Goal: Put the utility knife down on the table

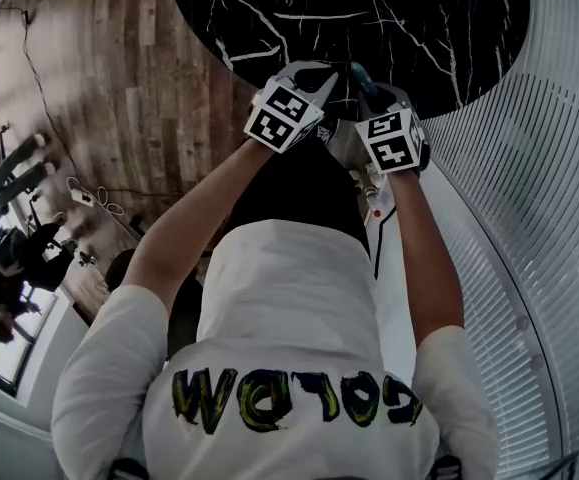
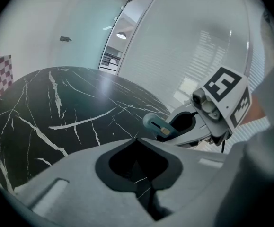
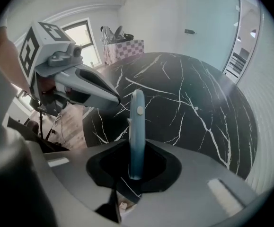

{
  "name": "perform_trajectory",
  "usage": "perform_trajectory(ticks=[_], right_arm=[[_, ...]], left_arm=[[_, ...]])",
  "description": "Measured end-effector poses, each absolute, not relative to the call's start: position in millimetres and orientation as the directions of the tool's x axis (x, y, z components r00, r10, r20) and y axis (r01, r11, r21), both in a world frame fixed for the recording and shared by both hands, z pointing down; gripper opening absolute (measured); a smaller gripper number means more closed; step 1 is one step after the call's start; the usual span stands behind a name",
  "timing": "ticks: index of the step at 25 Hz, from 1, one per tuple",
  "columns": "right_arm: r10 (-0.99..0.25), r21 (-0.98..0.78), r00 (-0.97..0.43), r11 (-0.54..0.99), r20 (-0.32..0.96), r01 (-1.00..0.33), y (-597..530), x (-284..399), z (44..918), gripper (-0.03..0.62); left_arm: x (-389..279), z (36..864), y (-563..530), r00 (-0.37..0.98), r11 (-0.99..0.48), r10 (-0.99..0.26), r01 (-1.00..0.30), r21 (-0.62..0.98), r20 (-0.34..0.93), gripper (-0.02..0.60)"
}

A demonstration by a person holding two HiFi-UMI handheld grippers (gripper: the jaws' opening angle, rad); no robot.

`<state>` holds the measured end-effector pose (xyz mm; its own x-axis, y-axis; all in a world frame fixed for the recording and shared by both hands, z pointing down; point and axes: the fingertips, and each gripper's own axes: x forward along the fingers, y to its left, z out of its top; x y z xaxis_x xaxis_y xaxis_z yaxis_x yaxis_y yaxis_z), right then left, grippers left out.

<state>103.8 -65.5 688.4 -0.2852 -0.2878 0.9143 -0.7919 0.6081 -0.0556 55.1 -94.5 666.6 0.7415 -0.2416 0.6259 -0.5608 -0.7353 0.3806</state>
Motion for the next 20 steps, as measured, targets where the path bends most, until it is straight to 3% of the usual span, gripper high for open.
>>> perform_trajectory(ticks=[14,20], right_arm=[[-0.194,-0.055,-0.232,0.644,0.953,-0.763,-59.8,110.6,702.3,0.063],[-0.178,-0.066,-0.237,0.653,0.955,-0.754,-59.6,109.6,701.6,0.064]], left_arm=[[62.4,682.4,-91.8,0.730,-0.737,-0.223,-0.560,0.378,0.646,0.002],[67.7,688.5,-87.2,0.693,-0.793,-0.194,-0.528,0.305,0.694,0.002]])
